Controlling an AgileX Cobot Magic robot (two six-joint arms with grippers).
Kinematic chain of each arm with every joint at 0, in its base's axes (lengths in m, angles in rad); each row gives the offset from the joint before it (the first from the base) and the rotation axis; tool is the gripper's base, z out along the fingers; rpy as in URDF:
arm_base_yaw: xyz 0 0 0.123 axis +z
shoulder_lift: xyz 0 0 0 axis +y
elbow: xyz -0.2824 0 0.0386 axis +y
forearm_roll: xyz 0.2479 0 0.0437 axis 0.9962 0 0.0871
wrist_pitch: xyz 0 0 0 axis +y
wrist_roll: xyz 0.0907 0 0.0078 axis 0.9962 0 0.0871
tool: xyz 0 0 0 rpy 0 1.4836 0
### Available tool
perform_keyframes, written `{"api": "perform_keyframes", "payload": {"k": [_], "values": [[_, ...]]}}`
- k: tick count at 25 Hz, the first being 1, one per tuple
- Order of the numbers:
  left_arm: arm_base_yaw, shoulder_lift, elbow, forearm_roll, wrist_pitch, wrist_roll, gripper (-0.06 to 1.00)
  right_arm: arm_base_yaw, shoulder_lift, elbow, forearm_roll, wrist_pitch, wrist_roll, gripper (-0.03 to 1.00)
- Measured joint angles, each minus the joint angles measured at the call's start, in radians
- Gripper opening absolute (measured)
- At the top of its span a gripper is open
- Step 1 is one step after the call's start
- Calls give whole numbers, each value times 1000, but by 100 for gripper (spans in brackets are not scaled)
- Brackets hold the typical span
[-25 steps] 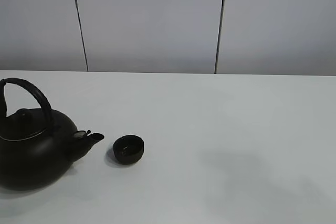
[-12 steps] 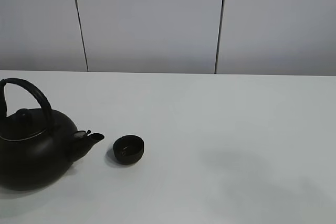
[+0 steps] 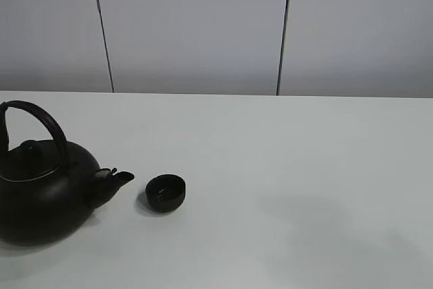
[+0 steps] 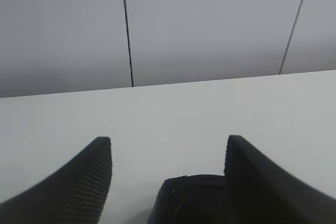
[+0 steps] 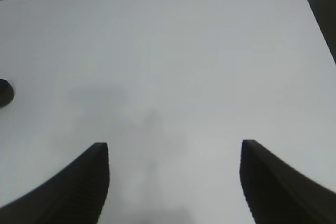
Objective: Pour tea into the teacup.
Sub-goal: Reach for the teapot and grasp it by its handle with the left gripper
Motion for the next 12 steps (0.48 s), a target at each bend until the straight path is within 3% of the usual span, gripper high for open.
{"api": "perform_keyframes", "payload": {"k": [12], "values": [[107, 361, 74, 227, -344, -92, 46, 0, 0, 0, 0, 0, 1, 49]]}}
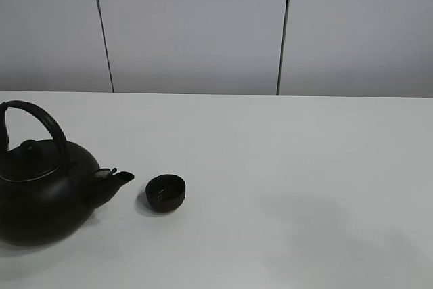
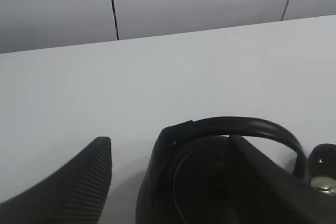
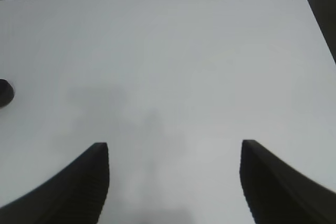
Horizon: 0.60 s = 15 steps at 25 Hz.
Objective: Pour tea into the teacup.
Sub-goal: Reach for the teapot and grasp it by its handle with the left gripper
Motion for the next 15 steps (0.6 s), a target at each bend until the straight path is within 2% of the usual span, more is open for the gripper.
{"api": "perform_keyframes", "payload": {"k": [4, 11, 15], "values": [[42, 108, 0, 39, -92, -7, 46, 0, 0, 0, 0, -2, 0, 49], [129, 217, 0, 142, -187, -8, 46, 0, 0, 0, 0, -2, 0, 49], [148, 267, 0, 175, -299, -11, 46, 0, 0, 0, 0, -2, 0, 49]]}}
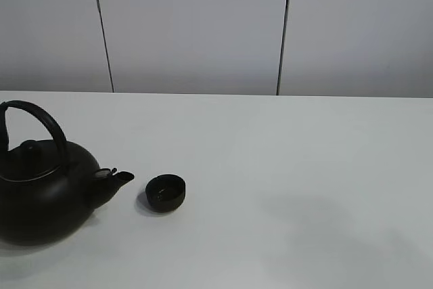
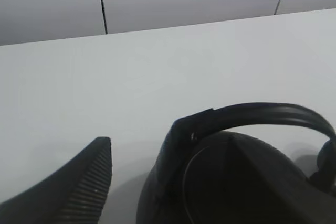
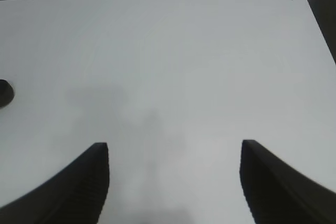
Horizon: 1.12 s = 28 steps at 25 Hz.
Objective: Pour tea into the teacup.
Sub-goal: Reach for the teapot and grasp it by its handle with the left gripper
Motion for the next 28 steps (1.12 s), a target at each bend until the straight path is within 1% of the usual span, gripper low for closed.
{"api": "perform_keyframes", "payload": {"k": [6, 9, 11, 18, 19, 21, 23, 24, 28], "values": [[0, 106, -1, 60, -93, -32, 46, 0, 0, 0, 0, 0, 0, 49], [0, 163, -15, 64, -156, -34, 46, 0, 0, 0, 0, 0, 0, 49], [0, 195, -31, 64, -180, -34, 46, 0, 0, 0, 0, 0, 0, 49], [0, 232, -63, 64, -193, -34, 45, 0, 0, 0, 0, 1, 0, 49], [0, 232, -65, 64, -193, -34, 44, 0, 0, 0, 0, 1, 0, 49], [0, 233, -65, 62, -193, -31, 36, 0, 0, 0, 0, 1, 0, 49], [4, 234, -65, 44, -187, -28, 21, 0, 0, 0, 0, 1, 0, 49], [5, 234, -65, 45, -186, -10, 20, 0, 0, 0, 0, 1, 0, 49], [5, 234, -66, 46, -185, 23, 19, 0, 0, 0, 0, 1, 0, 49]]}}
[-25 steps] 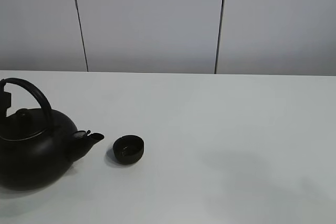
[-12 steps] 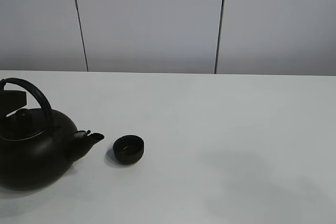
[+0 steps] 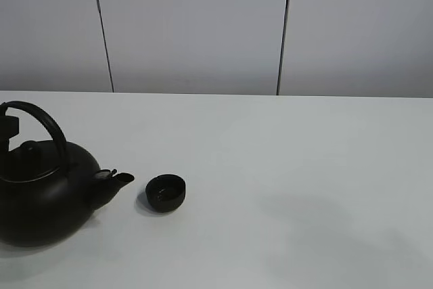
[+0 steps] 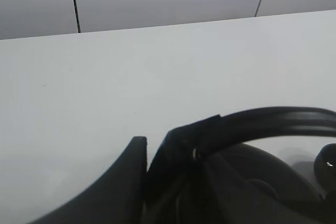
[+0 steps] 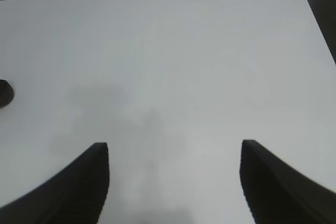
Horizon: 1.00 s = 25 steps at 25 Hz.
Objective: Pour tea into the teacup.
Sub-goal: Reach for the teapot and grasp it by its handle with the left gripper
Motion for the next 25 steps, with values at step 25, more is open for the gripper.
{"api": "perform_keyframes", "payload": {"k": [25], "values": [[-19, -234, -18, 65, 118, -141, 19, 0, 0, 0, 0, -2, 0, 49]]}}
